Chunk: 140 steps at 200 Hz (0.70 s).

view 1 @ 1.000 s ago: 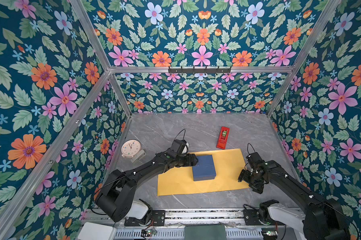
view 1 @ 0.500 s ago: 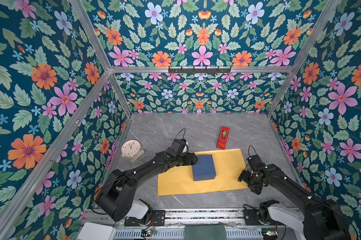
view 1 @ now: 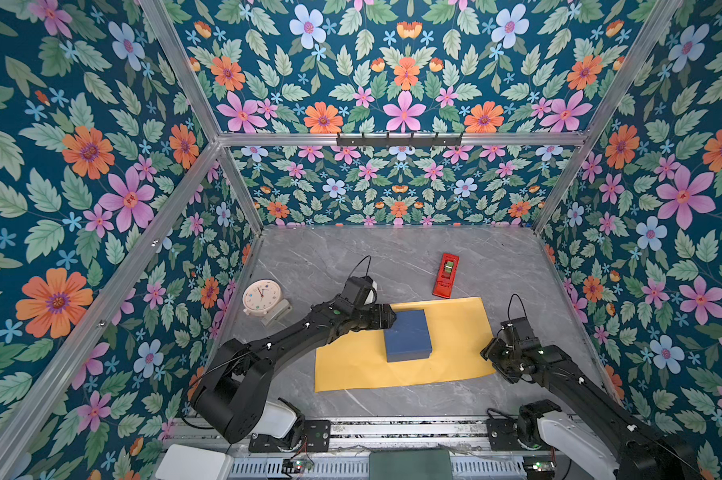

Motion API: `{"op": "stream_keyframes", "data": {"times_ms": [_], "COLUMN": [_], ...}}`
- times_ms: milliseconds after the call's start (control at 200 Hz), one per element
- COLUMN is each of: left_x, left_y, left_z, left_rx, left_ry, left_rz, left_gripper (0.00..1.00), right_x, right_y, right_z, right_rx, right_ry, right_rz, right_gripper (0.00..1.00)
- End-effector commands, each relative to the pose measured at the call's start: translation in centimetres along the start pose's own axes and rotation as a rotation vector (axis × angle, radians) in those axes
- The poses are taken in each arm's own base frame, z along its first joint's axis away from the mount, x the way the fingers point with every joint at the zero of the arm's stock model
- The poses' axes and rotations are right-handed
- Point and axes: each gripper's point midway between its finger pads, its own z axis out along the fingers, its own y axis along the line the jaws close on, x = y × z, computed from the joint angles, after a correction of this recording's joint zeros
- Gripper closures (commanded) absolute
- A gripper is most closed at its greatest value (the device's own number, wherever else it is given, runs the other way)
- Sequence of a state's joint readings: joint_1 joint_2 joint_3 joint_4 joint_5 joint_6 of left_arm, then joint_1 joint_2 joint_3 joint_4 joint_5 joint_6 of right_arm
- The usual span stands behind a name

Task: Wrap a gift box in wrapping paper
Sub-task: First fold the wrapping paper around the gift box.

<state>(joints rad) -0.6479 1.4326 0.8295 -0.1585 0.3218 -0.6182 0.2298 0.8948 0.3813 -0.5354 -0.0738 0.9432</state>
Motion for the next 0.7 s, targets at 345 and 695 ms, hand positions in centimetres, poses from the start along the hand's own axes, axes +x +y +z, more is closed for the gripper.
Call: {"op": "stream_keyframes", "data": {"times_ms": [345, 695], "left_x": [-0.7, -1.6], "left_y": [-0.8, -3.6], "left_z": [-0.2, -1.2], "left_rx": [0.026, 0.151], "left_ry": [-0.013, -0.036], "left_rz": [0.008, -0.065], "left_gripper": [0.16, 0.17], "right_x": [-2.0, -0.5], "right_y": [1.6, 9.8], "right_z": [-1.8, -6.3], "right_rx": [-0.068, -0.352], "right_ry": [-0.119, -0.143], "right_rz": [-0.085, -0.384], "right_gripper": [0.94, 1.00]}}
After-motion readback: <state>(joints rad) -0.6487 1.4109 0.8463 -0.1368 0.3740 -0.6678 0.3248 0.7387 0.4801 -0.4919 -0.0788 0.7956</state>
